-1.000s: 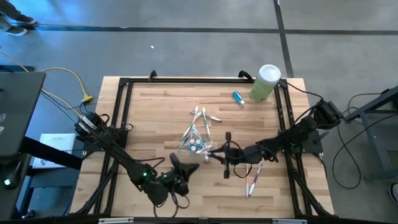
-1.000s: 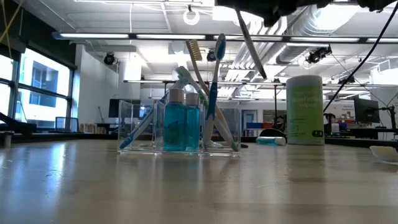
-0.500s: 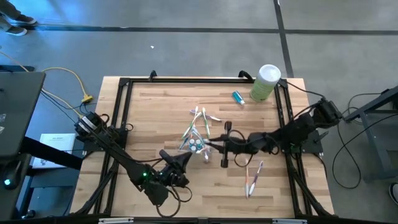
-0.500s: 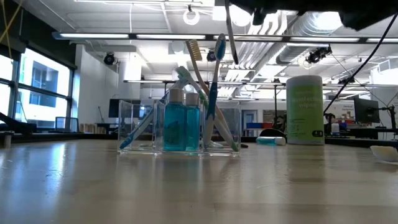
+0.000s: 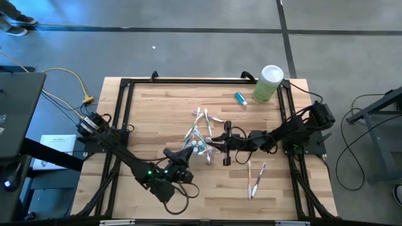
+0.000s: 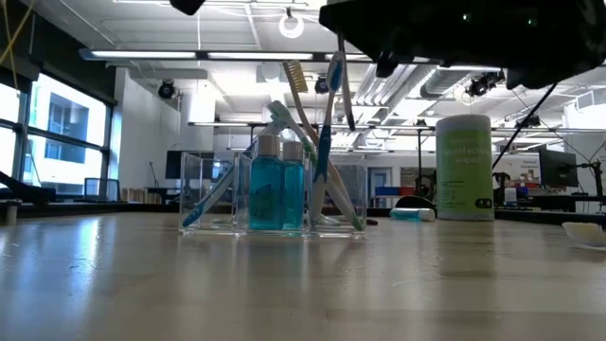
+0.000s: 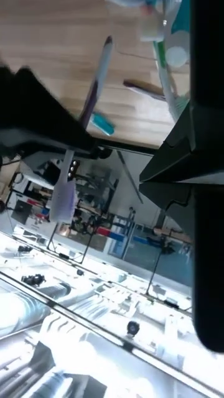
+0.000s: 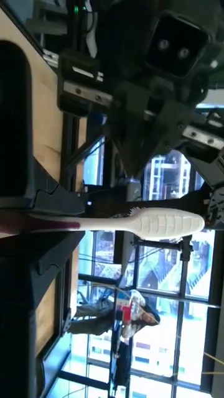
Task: Pick & Place toothbrushing station
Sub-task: Put the purple toothbrush into the right side of the transparent organizer
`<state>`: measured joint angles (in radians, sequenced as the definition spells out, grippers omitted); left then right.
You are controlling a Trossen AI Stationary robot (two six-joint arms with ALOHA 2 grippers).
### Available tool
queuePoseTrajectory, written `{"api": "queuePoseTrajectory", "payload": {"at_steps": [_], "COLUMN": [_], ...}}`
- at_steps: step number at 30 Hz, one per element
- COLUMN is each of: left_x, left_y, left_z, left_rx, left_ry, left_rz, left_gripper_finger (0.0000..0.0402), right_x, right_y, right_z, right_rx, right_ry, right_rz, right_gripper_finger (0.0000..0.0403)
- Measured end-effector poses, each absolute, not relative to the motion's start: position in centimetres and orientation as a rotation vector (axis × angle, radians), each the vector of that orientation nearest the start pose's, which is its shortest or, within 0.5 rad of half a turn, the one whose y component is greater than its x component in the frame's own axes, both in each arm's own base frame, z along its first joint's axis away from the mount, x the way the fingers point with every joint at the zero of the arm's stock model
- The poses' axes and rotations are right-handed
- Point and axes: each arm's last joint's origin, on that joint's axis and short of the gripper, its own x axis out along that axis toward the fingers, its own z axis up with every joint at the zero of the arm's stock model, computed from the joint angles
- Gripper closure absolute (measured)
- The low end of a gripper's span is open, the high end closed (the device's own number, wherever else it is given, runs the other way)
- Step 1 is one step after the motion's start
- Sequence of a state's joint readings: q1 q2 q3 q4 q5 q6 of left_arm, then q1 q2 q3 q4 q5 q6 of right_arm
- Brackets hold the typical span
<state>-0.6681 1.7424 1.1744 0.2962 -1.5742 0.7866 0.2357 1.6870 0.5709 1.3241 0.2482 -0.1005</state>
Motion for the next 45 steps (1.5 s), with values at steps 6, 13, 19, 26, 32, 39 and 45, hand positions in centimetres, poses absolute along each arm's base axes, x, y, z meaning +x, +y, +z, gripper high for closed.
{"api": "queuePoseTrajectory", "payload": {"at_steps": [6,13,19,26,32,39,45], "left_x": [31.0,31.0,31.1,31.2,31.2,31.1,31.3], "left_y": [-20.2,-20.3,-20.3,-20.5,-20.6,-21.0,-21.2], "left_z": [26.4,26.4,26.4,26.3,26.3,26.3,26.2], "left_rx": [0.959,0.950,0.924,0.857,0.842,0.782,0.751], "left_ry": [0.472,0.464,0.446,0.398,0.384,0.349,0.324], "left_rz": [0.831,0.819,0.805,0.742,0.712,0.678,0.591], "left_gripper_finger": [0.0399,0.0399,0.0399,0.0392,0.0341,0.0260,0.0245], "right_x": [30.0,30.0,30.0,30.0,30.0,30.0,30.2], "right_y": [6.2,6.2,6.2,6.2,6.2,6.0,4.7], "right_z": [19.2,19.2,19.2,19.2,19.2,19.2,19.7], "right_rx": [-0.053,-0.054,-0.054,-0.071,-0.077,-0.093,-0.036], "right_ry": [-0.214,-0.214,-0.214,-0.214,-0.215,-0.215,-0.266], "right_rz": [-0.034,-0.036,-0.036,-0.038,-0.023,-0.023,0.012], "right_gripper_finger": [0.0379,0.0379,0.0378,0.0378,0.0378,0.0378,0.0378]}}
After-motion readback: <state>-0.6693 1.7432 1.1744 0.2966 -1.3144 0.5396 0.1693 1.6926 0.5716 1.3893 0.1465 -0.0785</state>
